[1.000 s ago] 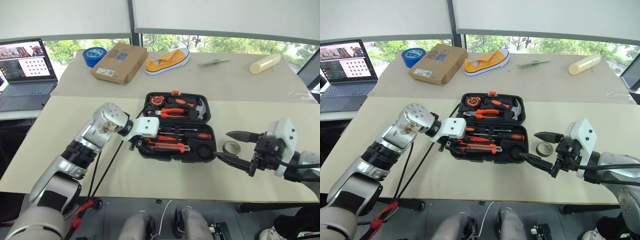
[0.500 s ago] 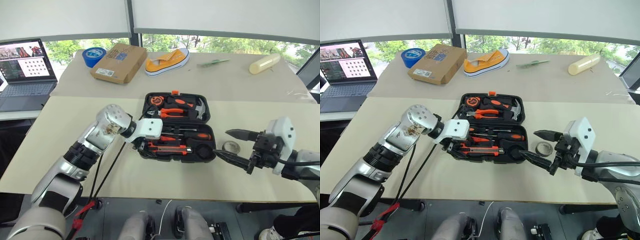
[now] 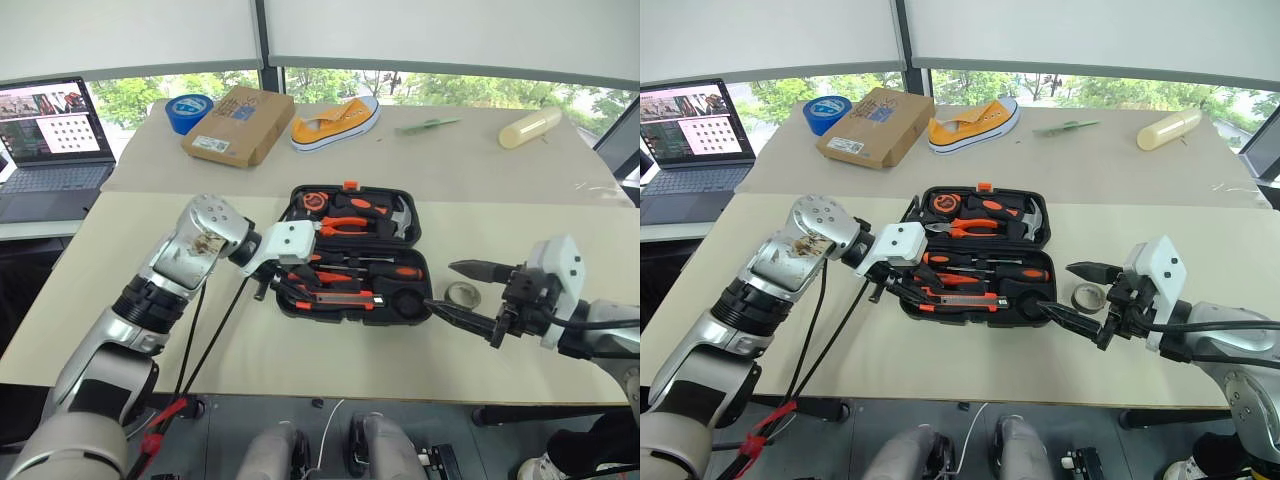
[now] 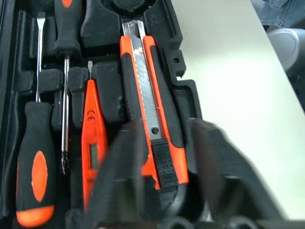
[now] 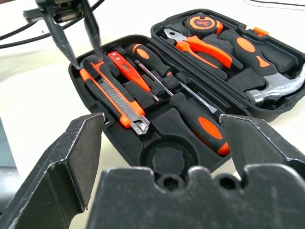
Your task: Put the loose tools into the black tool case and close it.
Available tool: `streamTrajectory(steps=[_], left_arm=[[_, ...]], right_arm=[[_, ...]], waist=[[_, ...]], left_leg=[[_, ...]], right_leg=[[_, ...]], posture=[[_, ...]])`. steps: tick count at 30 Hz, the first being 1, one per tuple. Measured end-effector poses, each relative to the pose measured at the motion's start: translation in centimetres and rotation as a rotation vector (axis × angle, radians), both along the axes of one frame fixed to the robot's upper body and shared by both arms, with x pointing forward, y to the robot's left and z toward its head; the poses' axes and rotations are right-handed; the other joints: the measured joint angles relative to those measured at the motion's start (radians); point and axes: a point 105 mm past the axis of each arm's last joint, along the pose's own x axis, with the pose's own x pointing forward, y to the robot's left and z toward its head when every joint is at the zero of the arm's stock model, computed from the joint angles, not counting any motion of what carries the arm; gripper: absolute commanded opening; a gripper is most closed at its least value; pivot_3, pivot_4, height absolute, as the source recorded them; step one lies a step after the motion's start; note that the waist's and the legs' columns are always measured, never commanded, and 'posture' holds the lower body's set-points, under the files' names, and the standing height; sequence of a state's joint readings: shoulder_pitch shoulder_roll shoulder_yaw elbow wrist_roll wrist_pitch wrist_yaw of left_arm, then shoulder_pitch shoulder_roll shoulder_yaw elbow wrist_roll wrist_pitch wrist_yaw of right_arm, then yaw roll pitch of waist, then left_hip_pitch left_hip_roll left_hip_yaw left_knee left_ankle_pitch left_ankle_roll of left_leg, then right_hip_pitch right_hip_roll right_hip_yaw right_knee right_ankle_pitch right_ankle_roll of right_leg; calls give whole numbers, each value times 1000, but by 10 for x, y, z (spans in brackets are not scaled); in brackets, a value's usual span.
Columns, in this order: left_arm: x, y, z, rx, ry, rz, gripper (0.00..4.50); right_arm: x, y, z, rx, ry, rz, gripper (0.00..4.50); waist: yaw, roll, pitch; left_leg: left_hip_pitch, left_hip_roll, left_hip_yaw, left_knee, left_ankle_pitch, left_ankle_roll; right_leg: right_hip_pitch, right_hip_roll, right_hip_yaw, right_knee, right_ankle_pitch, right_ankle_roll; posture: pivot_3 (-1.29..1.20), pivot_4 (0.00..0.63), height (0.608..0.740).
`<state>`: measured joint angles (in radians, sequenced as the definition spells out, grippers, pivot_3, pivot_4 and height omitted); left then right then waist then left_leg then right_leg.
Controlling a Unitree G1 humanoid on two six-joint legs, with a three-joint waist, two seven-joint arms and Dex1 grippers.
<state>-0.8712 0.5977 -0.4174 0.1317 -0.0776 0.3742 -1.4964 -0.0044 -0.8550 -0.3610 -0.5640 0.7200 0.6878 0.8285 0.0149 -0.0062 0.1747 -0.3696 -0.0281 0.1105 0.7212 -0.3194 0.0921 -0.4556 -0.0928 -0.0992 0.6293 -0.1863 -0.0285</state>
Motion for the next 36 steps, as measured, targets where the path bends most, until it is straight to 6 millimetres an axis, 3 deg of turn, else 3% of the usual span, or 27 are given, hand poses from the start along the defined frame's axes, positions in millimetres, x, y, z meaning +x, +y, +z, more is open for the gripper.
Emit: streamTrajectory(steps=[8, 20, 28, 36], left_arm=[[9, -4, -16, 34, -33, 18, 86], [7, -15, -23, 52, -94, -53, 86], [15, -12, -39, 69, -118, -42, 86], [14, -13, -39, 24, -67, -17, 86]], right_arm=[[-1, 0, -1, -1, 3, -1, 4500], [-1, 2, 0, -3, -4, 1, 4500], [-1, 1, 0, 2, -6, -11, 4500], [-1, 1, 0, 2, -6, -12, 4500]], waist=[[1, 0, 0], [2, -1, -1], [5, -3, -7], [7, -3, -7]], left_leg=[[0, 0, 0, 0, 0, 0], [1, 0, 0, 0, 0, 0], [10, 2, 0, 0, -1, 1], [14, 3, 0, -2, -3, 3]], right_leg=[[0, 0, 0, 0, 0, 0], [1, 0, 0, 0, 0, 0], [12, 0, 0, -2, 0, 0], [15, -1, 1, -3, 0, 1]], posture=[[0, 150, 731], [0, 150, 731], [0, 150, 731], [0, 150, 731]])
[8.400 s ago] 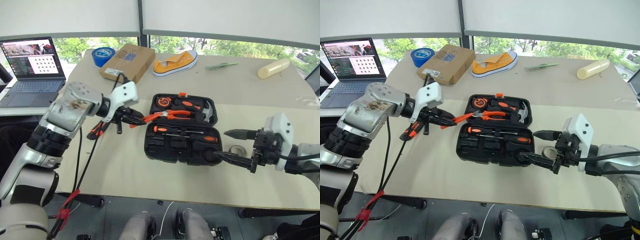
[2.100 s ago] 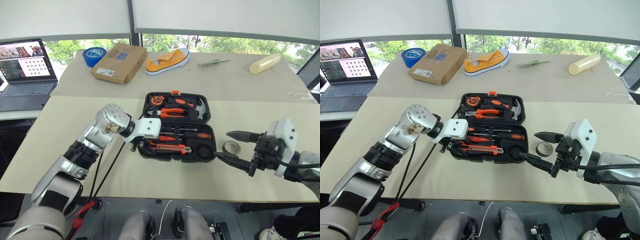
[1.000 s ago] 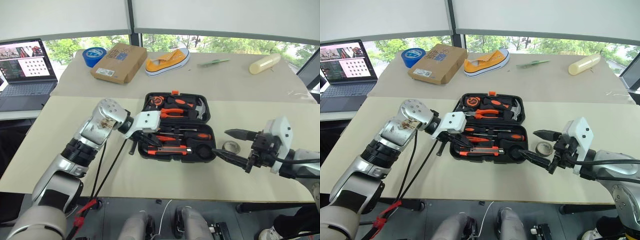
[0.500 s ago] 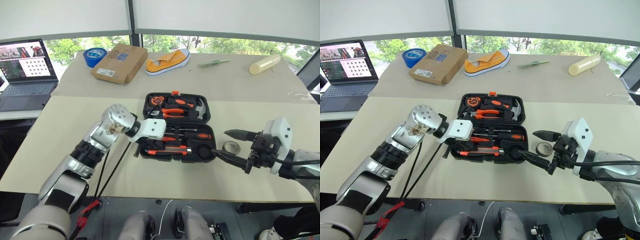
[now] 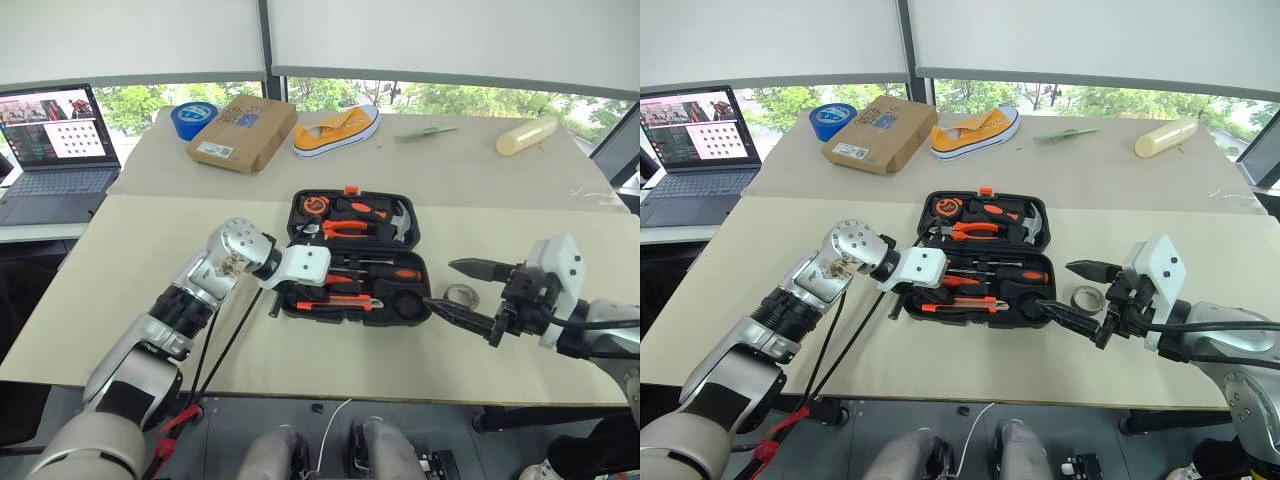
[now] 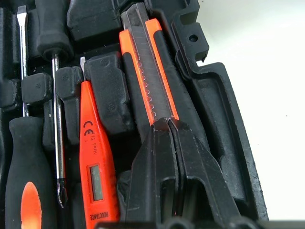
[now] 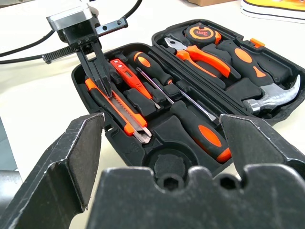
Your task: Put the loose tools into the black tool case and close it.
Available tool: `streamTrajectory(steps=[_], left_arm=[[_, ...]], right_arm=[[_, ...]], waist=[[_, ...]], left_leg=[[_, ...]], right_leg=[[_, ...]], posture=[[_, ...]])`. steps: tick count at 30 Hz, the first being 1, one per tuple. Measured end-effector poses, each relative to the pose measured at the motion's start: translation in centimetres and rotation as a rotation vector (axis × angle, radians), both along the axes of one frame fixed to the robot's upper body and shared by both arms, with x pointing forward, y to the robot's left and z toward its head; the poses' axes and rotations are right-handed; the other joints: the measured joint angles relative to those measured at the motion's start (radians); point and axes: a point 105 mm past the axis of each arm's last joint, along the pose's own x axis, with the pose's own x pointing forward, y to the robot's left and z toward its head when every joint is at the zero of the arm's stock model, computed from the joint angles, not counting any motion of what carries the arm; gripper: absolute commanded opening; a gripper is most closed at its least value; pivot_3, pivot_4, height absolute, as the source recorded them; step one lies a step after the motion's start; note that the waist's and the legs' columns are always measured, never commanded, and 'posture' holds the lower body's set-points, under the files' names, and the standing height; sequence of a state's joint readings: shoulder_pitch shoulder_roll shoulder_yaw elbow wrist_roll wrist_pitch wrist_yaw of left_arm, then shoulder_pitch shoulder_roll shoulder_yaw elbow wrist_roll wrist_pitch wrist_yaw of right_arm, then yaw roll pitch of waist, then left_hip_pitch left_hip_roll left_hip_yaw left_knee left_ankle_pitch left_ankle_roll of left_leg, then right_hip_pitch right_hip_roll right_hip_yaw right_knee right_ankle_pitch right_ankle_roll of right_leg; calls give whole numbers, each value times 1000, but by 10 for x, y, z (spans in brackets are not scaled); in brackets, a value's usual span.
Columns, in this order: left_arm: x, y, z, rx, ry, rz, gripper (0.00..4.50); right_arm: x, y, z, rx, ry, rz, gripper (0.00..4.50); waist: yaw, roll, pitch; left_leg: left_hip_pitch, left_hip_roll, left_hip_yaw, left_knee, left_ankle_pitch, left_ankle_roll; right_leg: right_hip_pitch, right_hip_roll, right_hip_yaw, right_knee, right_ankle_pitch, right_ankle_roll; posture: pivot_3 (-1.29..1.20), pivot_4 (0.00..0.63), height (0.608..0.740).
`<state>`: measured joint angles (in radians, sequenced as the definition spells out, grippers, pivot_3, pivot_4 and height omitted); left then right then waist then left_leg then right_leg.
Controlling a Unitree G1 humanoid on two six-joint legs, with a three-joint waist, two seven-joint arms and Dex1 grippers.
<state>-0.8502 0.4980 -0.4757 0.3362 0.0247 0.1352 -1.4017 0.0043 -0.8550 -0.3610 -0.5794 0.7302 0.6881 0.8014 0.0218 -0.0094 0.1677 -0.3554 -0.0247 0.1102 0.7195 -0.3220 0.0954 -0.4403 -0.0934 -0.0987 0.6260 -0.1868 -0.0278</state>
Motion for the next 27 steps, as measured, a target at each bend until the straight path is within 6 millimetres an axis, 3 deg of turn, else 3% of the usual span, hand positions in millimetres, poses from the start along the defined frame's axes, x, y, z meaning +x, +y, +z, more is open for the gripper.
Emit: streamTrajectory(steps=[4, 6, 9, 11, 17, 19, 20, 27], left_arm=[[3, -1, 12, -83, 41, 40, 86], [1, 0, 33, -173, 44, 53, 86], [-2, 7, 67, -305, 43, 88, 762], [-5, 22, 86, -359, 76, 143, 1573], [-40, 51, 94, -396, 246, 173, 3612], [-50, 47, 98, -418, 280, 150, 4338], [-54, 45, 101, -426, 282, 134, 4481], [-61, 41, 96, -425, 256, 147, 4481]], right_arm=[[1, 0, 1, -1, -5, 1, 4500], [1, -3, 0, -6, 3, -9, 4500], [0, -24, -9, -26, 46, -81, 4500], [-1, -49, -14, -41, 80, -172, 4500], [-19, -100, -32, -59, 179, -330, 4500], [-20, -100, -35, -74, 187, -312, 4500], [-19, -97, -36, -92, 187, -287, 4500], [5, -72, -48, -175, 160, -163, 4500]], waist=[[0, -1, 1], [0, -1, 1], [2, -1, 1], [1, -1, 1], [-7, -1, 1], [-7, -1, 1], [-7, -1, 1], [-10, 0, 1]], left_leg=[[-5, 0, 0, 1, 0, 0], [-11, 0, 0, 2, 0, 0], [-15, 0, 0, 5, 0, 0], [-16, 0, 0, 6, 0, 0], [-13, 0, 0, 5, 0, 0], [-14, 0, 0, 6, 0, 0], [-13, 0, 0, 6, 0, 0], [-12, 0, 0, 5, 0, -1]], right_leg=[[-4, 0, 0, 0, 0, 0], [-10, 0, -1, 1, 1, -1], [-14, 0, -3, 2, 1, -1], [-14, 0, -3, 2, 1, -1], [-12, 1, -3, 2, 0, 1], [-11, 1, -2, 2, -2, 4], [-11, 0, -1, 2, -3, 5], [-10, 1, -1, 2, 0, 0]], posture=[[0, 150, 731], [0, 150, 731], [0, 150, 731], [0, 150, 731], [0, 150, 731], [0, 150, 731], [0, 150, 731], [0, 150, 731]])
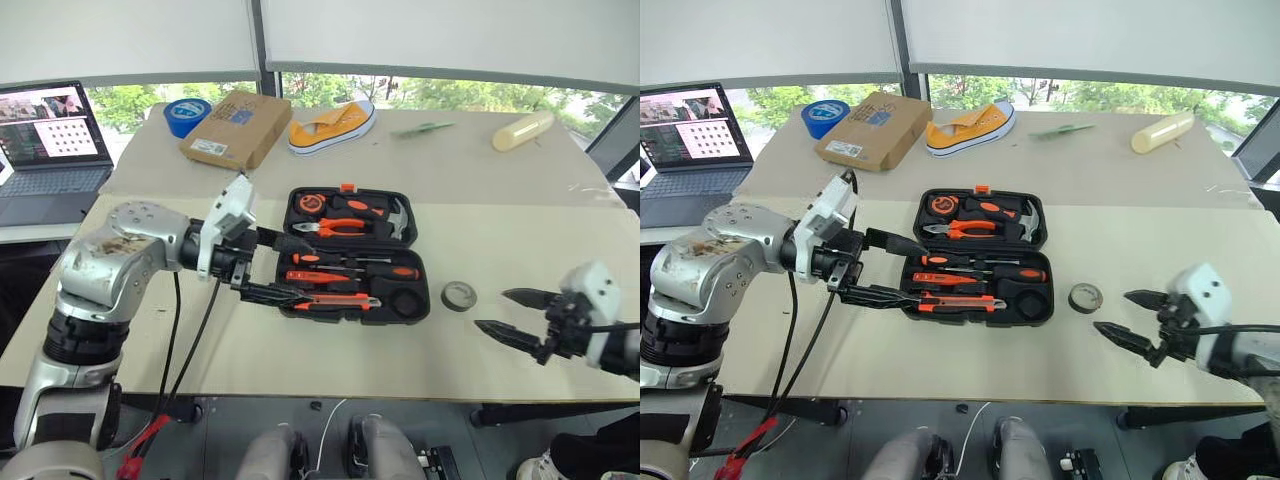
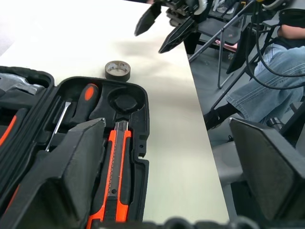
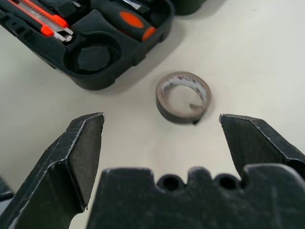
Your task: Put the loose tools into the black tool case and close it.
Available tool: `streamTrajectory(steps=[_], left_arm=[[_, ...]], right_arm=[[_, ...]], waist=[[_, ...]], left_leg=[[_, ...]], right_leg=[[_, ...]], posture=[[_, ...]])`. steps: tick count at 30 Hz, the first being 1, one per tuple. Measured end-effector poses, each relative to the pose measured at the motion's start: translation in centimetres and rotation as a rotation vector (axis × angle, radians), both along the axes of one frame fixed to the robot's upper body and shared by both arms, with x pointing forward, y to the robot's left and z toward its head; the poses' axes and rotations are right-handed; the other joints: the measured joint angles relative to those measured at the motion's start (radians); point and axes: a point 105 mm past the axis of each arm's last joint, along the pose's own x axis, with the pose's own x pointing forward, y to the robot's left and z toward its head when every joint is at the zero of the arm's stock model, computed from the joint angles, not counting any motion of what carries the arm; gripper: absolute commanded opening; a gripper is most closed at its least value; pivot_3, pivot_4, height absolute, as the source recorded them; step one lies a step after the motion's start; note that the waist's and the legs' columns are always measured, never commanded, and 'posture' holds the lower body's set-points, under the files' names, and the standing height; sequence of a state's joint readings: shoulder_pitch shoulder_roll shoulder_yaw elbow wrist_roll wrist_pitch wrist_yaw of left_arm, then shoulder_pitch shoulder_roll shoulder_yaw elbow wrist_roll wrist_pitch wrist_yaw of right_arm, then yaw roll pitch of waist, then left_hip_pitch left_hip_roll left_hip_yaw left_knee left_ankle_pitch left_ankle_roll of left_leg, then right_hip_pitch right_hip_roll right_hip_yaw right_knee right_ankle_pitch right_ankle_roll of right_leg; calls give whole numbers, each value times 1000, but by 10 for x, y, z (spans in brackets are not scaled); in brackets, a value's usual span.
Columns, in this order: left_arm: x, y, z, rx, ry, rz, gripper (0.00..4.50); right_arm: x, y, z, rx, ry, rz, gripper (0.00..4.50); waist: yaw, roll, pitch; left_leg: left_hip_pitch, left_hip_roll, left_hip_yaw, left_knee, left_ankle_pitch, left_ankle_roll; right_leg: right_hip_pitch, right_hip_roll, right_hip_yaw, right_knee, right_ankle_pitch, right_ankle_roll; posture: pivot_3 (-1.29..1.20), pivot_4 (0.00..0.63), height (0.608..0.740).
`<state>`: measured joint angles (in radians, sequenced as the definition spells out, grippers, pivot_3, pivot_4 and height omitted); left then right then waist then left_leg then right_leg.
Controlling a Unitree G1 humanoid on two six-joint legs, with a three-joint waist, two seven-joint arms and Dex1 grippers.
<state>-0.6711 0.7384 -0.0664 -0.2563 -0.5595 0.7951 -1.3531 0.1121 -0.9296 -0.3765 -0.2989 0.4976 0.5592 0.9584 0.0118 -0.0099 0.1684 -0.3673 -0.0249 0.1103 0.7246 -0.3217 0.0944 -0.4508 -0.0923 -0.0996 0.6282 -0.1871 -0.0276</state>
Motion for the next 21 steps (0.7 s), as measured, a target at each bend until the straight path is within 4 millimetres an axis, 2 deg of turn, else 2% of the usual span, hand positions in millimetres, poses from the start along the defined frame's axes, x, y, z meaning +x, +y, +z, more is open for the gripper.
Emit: streamTrajectory(steps=[7, 11, 14, 21], left_arm=[[-6, -1, -8, 45, -14, -11, 4481], [-4, -1, -8, 45, -26, 0, 4500], [-3, -1, -8, 46, -31, 10, 4500], [-2, 1, -8, 57, -40, 26, 4500]], right_arm=[[23, 23, -22, -109, -10, 108, 4500], [35, 25, -30, -160, -22, 108, 3483], [38, 21, -40, -180, 4, 88, 2394], [41, 22, -40, -173, -6, 74, 32]], waist=[[2, 0, 0], [2, 0, 0], [2, 0, 0], [0, 0, 0]], left_leg=[[-1, -1, 0, 0, 0, 0], [0, 0, 0, 0, 0, 0], [-1, 0, 0, 0, 0, 0], [0, 0, 0, 0, 0, -1]], right_leg=[[0, 0, -1, -1, 0, 0], [0, 0, -1, -1, 0, 0], [0, 0, -2, -1, 0, 0], [0, 0, -2, 0, 0, 0]], posture=[[0, 150, 731], [0, 150, 731], [0, 150, 731], [0, 150, 731]])
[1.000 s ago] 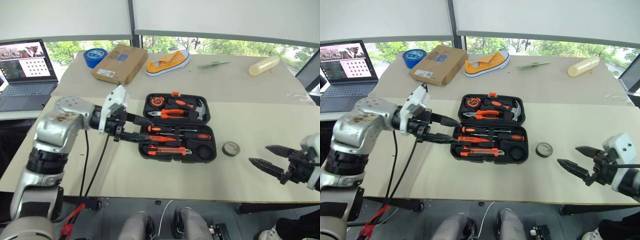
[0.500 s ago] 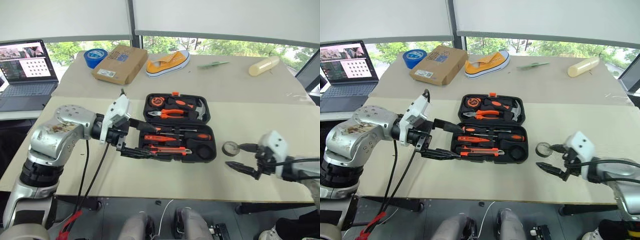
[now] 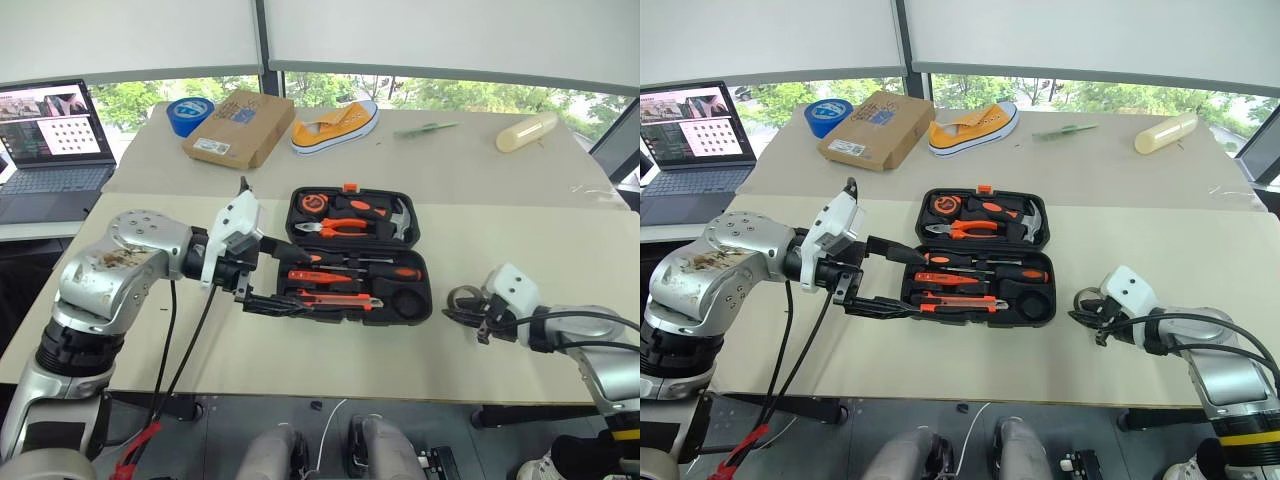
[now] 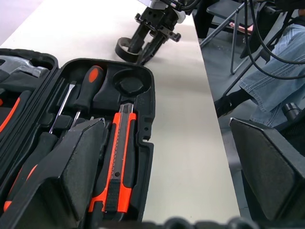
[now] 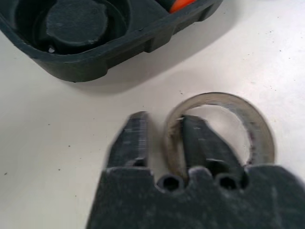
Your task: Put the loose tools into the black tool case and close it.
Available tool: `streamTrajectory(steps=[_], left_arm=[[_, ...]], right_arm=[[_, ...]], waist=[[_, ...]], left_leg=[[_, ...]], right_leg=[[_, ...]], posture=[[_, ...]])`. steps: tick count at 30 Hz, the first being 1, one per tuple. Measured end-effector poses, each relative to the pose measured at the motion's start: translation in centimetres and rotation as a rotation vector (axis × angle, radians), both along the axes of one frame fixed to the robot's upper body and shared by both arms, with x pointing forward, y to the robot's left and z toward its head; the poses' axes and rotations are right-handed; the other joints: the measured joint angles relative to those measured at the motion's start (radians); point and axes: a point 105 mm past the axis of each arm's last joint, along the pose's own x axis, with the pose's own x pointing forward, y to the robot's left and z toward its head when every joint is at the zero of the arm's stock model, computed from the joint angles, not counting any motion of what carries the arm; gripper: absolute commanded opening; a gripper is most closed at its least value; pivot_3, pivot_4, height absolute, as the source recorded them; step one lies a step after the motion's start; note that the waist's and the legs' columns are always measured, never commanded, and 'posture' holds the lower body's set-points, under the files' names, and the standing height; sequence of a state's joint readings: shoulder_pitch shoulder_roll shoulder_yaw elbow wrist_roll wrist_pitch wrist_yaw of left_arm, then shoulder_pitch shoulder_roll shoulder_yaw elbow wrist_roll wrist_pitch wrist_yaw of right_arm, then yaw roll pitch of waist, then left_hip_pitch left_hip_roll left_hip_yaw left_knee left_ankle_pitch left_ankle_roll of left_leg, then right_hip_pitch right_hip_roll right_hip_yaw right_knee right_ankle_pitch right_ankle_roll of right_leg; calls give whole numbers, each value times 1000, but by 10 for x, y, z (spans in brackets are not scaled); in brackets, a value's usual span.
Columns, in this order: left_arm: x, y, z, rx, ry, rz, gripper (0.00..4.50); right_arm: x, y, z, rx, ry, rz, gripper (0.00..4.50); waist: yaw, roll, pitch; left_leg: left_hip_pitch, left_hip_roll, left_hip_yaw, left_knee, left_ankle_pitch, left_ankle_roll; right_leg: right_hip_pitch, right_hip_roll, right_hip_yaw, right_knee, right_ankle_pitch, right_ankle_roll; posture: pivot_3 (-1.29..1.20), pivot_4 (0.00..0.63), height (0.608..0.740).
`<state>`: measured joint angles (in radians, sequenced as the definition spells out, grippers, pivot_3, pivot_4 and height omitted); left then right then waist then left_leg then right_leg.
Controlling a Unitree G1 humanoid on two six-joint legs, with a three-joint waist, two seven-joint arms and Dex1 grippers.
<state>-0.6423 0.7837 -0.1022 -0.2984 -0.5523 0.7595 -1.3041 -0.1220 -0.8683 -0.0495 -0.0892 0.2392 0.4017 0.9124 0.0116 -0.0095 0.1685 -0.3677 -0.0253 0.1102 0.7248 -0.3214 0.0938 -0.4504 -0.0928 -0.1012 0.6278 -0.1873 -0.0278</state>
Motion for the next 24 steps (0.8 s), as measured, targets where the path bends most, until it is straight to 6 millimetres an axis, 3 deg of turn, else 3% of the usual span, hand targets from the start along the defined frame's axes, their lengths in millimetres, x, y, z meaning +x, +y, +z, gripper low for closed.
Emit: streamTrajectory(steps=[3, 6, 7, 10, 14, 17, 22, 24], left_arm=[[-1, -1, 0, 5, -16, -12, 4500], [0, -1, -3, 18, -23, -18, 4500], [0, -2, -5, 25, -24, -27, 4500], [1, -2, -6, 26, -31, -29, 4500], [3, -2, -9, 36, -32, -25, 4500], [3, -2, -9, 36, -33, -26, 4500], [3, -2, -8, 37, -36, -27, 4500], [3, -2, -7, 37, -38, -27, 4500]], right_arm=[[2, 5, 9, 29, -5, 4, 32], [6, 25, 42, 116, -54, 50, 32], [6, 37, 65, 153, -105, 93, 32], [0, 57, 83, 193, -118, 161, 32], [-13, 83, 65, 173, -34, 252, 32], [-15, 81, 45, 144, 22, 229, 32], [-14, 73, 32, 120, 31, 199, 32], [-13, 73, 30, 127, 24, 204, 797]], waist=[[-1, 0, 0], [-3, 2, 1], [-3, 2, 1], [-2, 1, 1], [3, 1, 1], [3, 1, 1], [0, 1, 1], [-1, 1, 1]], left_leg=[[0, 0, 0, 0, 0, 0], [0, 0, 0, 0, 0, 0], [0, 1, 0, 0, 0, -1], [0, 1, -1, -1, 0, -1], [-1, 0, 0, 0, 0, -1], [-1, -1, 0, 0, 0, -1], [-1, 0, 0, 0, 0, -1], [-1, 0, 0, 0, 0, -1]], right_leg=[[0, 0, 0, 0, 0, 0], [-1, 0, 0, 0, 0, 0], [-1, 0, 0, 0, 0, 0], [-1, 0, -1, 0, 0, -1], [0, -1, -2, 0, 0, 0], [0, -1, -2, 0, 0, 0], [0, 0, -2, 0, 0, 0], [0, 0, -2, 0, 0, 0]], posture=[[0, 150, 731], [0, 150, 731], [0, 150, 731], [0, 150, 731], [0, 150, 731], [0, 150, 731], [0, 150, 731], [0, 150, 731]])
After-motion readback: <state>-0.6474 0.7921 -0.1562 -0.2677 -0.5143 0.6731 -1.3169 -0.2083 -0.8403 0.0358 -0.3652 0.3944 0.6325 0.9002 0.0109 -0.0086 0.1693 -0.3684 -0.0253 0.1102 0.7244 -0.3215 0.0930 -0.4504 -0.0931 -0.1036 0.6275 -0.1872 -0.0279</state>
